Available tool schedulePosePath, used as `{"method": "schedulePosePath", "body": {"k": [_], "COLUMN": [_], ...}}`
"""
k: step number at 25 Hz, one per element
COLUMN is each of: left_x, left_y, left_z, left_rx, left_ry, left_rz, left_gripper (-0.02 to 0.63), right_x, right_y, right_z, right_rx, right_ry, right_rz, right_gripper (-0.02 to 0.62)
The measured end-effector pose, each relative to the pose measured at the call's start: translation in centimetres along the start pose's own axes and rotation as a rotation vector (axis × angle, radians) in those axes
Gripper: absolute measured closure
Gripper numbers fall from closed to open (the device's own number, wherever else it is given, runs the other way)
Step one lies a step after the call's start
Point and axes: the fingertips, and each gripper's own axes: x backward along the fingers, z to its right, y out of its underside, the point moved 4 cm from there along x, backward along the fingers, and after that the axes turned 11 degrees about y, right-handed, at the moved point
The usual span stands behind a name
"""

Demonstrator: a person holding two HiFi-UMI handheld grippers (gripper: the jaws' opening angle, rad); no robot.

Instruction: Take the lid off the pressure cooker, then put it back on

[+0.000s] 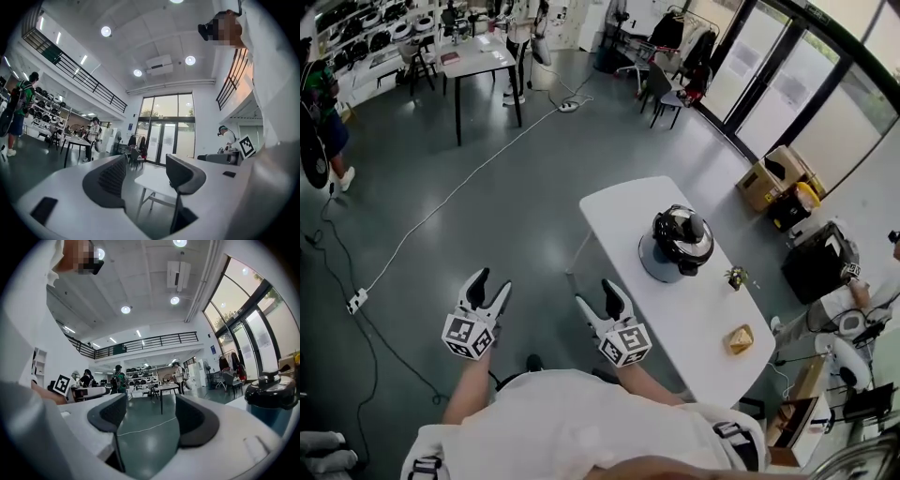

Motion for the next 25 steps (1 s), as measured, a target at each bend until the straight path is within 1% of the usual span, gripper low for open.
{"method": "schedulePosePath", "body": {"k": [5, 10, 13, 16, 21, 25], "left_x": [-2.7, -5.1, -7.7, -10.5, -15.9, -21.2], "left_y": [-1.5, -0.4, 0.1, 0.4, -0.4, -0.6], "left_z": [-4.5, -8.0, -9.2, -10.3, -13.4, -14.3], "left_rx": [-0.022, 0.004, 0.011, 0.013, -0.013, -0.014], "left_ry": [0.038, 0.046, 0.066, 0.088, 0.097, 0.118], "left_rz": [0.008, -0.001, -0.007, -0.011, -0.034, -0.055], "left_gripper": [0.353, 0.356, 0.356, 0.357, 0.357, 0.357], "right_x": [-5.9, -8.8, -10.5, -12.6, -17.6, -19.5], "right_y": [-1.6, -1.5, -0.7, 0.0, -0.4, -0.5], "right_z": [-0.3, 1.0, 3.2, 5.5, 9.3, 13.0], "right_rx": [0.011, 0.035, 0.033, 0.020, 0.000, -0.003], "right_ry": [0.005, 0.019, 0.039, 0.058, 0.066, 0.078], "right_rz": [0.029, 0.032, 0.015, 0.021, 0.060, 0.060], "right_gripper": [0.261, 0.261, 0.261, 0.261, 0.261, 0.261]}}
